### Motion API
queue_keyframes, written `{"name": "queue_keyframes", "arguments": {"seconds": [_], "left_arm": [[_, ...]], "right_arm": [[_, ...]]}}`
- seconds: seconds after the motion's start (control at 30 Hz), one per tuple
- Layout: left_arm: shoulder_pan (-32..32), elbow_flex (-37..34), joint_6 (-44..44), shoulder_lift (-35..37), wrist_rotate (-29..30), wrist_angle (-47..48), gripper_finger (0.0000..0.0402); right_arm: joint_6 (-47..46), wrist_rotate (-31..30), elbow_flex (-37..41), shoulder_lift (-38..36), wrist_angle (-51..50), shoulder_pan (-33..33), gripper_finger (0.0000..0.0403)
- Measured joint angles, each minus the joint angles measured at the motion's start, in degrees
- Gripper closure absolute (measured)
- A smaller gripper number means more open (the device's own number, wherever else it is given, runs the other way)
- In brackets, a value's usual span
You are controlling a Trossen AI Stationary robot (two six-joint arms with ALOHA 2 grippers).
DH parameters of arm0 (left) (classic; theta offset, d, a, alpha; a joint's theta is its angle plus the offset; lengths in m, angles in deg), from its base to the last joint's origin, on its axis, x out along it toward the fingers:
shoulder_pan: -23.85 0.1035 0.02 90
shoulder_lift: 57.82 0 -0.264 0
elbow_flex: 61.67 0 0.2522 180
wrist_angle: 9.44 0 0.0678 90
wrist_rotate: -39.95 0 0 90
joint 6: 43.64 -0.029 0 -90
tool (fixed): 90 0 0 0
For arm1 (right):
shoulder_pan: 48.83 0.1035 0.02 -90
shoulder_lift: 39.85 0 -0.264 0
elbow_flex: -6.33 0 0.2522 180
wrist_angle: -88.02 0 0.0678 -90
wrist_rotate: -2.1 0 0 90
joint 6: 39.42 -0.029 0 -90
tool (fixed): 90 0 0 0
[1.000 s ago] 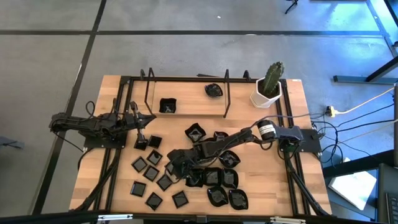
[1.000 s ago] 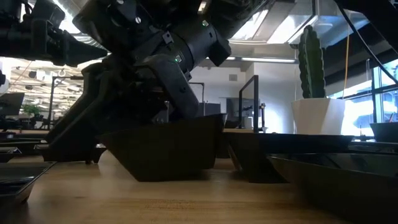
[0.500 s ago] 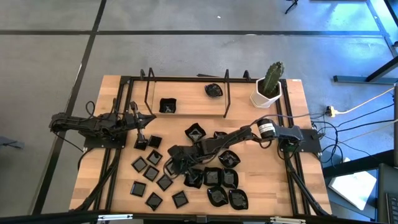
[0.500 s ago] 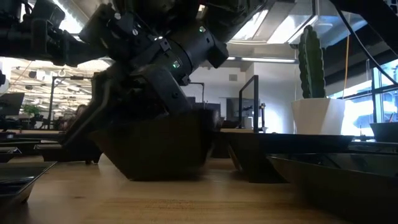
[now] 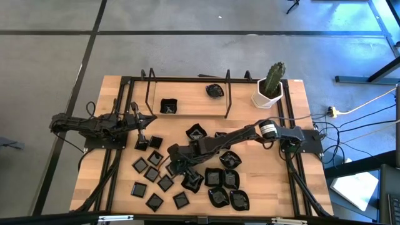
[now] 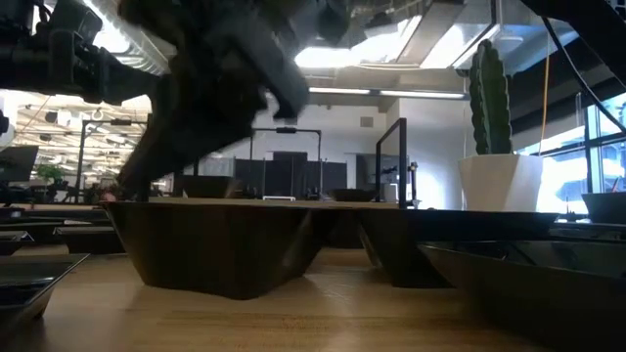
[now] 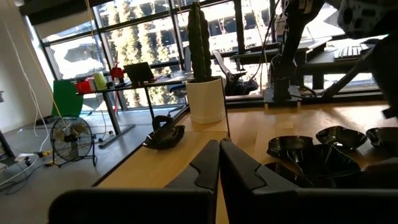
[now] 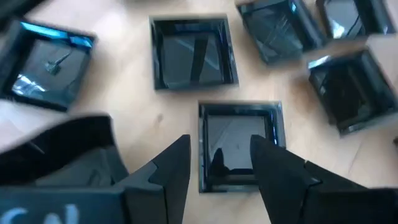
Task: Pick & Place Mini shaped plates
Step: Put the square plate on the shelf
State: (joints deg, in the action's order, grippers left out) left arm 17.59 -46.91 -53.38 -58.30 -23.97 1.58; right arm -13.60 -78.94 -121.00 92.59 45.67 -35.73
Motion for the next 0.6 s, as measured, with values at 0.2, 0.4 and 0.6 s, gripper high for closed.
{"name": "queue_keyframes", "arguments": {"seconds": [0.2, 0.4, 0.6], "left_arm": [[0.0, 0.0, 0.0, 0.0, 0.0, 0.0, 0.0397], [0.0, 0.0, 0.1, 0.0, 0.0, 0.0, 0.0395], [0.0, 0.0, 0.0, 0.0, -0.1, 0.0, 0.0396]], "right_arm": [[-0.1, -1.7, -6.9, 3.7, -4.9, 0.7, 0.0237], [0.0, 2.3, -19.6, 11.1, -11.6, -2.8, 0.0237], [0.3, 7.6, -20.2, 11.4, -14.6, -6.5, 0.0237]]}}
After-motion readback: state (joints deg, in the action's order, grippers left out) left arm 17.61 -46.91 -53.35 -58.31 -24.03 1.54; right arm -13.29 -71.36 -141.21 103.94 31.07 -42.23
